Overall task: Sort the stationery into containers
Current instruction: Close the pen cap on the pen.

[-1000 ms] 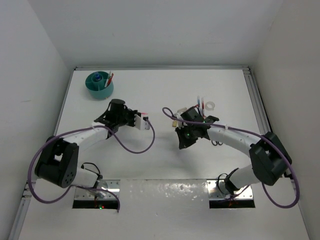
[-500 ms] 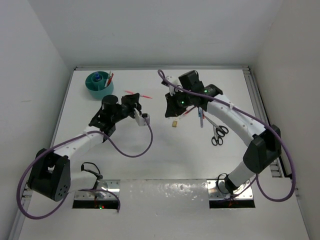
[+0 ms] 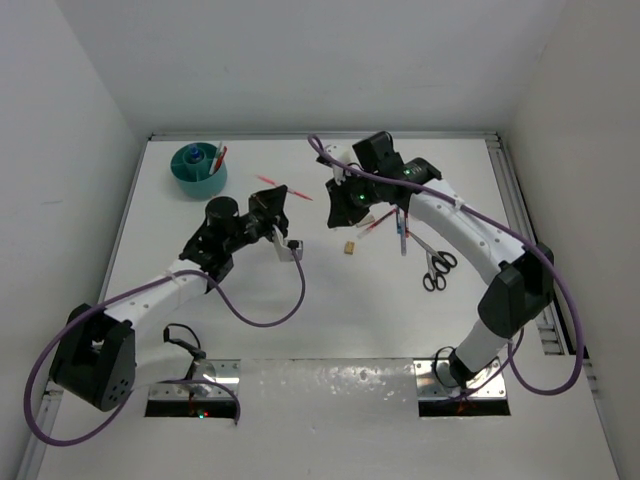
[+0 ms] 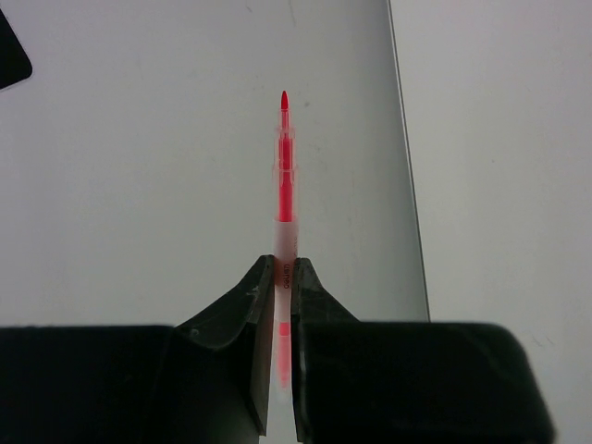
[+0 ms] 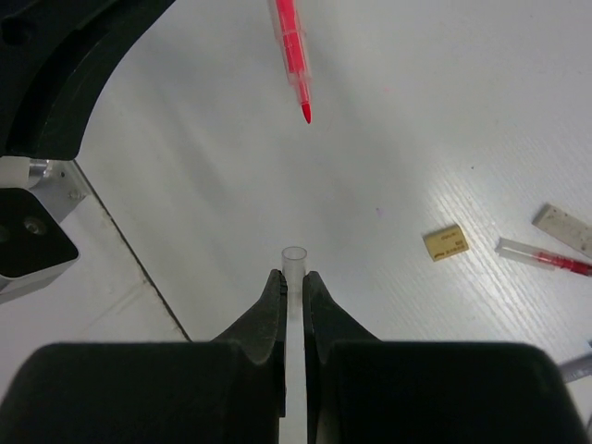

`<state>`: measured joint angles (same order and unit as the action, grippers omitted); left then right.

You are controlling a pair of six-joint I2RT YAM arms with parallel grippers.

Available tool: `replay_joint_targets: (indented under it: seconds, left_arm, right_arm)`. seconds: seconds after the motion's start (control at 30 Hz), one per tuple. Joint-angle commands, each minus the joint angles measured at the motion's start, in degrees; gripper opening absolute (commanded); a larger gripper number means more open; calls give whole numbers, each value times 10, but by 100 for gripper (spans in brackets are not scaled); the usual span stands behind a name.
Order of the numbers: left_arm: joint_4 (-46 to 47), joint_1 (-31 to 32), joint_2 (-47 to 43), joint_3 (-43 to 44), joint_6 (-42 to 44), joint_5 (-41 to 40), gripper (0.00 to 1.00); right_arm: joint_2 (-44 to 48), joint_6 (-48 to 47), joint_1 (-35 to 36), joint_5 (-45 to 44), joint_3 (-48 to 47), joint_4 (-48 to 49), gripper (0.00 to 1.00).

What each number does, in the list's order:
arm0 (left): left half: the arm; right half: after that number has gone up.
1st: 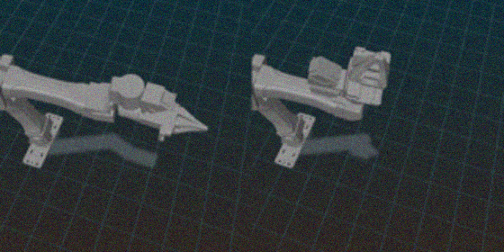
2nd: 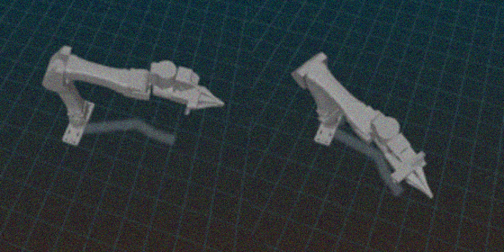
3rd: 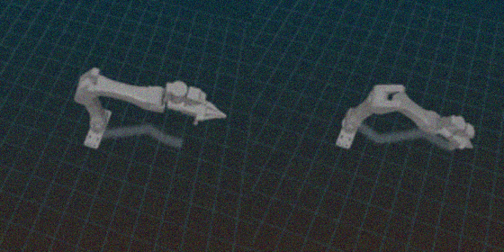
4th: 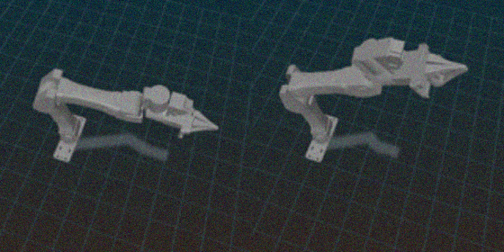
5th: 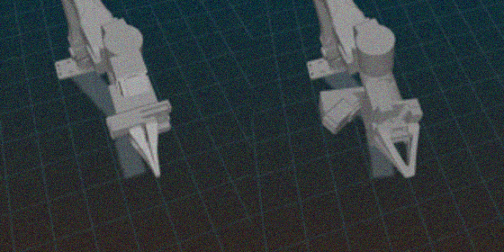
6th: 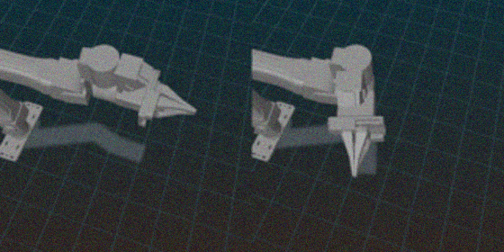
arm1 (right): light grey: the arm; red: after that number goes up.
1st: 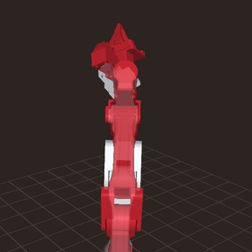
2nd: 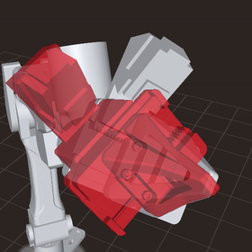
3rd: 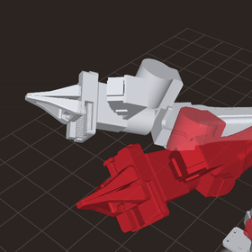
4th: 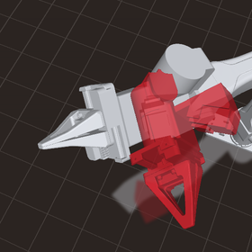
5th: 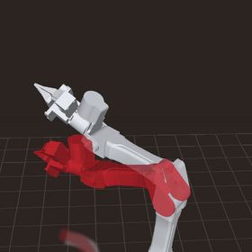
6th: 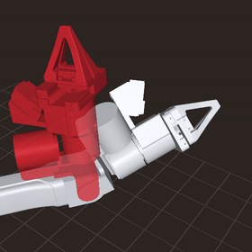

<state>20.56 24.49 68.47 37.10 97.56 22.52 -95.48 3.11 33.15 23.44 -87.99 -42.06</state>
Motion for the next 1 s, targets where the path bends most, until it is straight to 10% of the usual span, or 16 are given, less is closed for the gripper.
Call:
replay_joint_targets:
  seconds: [0.0, 0.97]
  left_arm:
    - [31, 7, -12, -8, 25, 14, 0]
    - [35, 15, -19, -30, 25, 48, 0]
  right_arm:
    - [2, -18, 5, 9, -12, 28, 0]
    - [-32, -17, 10, 2, -51, 50, 0]
